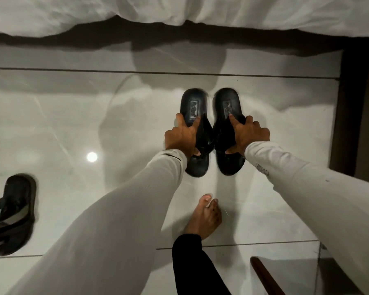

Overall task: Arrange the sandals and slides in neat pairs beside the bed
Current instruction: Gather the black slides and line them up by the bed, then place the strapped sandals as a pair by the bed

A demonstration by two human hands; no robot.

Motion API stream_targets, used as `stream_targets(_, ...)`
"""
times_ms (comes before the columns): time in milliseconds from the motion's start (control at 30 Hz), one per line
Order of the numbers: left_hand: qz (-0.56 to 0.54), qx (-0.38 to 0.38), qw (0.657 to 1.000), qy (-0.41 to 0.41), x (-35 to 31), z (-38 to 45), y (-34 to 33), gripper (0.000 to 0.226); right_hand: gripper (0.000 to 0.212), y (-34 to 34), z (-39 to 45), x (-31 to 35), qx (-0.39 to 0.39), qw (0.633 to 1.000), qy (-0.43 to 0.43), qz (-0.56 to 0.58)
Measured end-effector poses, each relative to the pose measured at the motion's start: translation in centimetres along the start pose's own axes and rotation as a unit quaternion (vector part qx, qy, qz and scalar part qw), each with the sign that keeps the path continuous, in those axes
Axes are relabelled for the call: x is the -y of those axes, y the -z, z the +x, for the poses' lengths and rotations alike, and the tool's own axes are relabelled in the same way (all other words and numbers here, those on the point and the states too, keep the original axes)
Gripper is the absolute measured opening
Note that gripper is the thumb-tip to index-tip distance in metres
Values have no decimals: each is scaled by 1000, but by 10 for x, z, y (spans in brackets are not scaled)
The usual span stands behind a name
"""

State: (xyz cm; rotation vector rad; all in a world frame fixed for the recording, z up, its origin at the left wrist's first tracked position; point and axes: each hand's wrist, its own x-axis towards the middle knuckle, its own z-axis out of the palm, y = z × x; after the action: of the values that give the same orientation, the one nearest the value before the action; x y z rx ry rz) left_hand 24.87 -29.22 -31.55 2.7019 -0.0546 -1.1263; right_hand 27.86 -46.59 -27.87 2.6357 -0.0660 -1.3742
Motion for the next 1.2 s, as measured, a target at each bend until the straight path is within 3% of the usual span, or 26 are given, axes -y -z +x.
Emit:
stream_targets(133,10,8,1000,28,28,-55,-6,119,124,-1,-39,30,9,1000,8,-15)
stream_targets(267,22,19,998,57,102,-139,-24,121,118,-14,-94,92,1,997,44,-70)
stream_targets(633,103,-37,987,114,400,-307,-38,126,114,-76,-210,396,-28,972,207,-110)
stream_targets(933,139,-41,979,146,579,-343,-62,117,111,-149,-244,575,-34,966,252,-55)
stream_targets(1100,95,53,979,173,627,-319,-70,121,112,-182,-233,621,-16,972,233,-17)
stream_targets(1200,62,97,977,180,623,-298,-76,107,109,-197,-226,625,-17,975,220,-11)
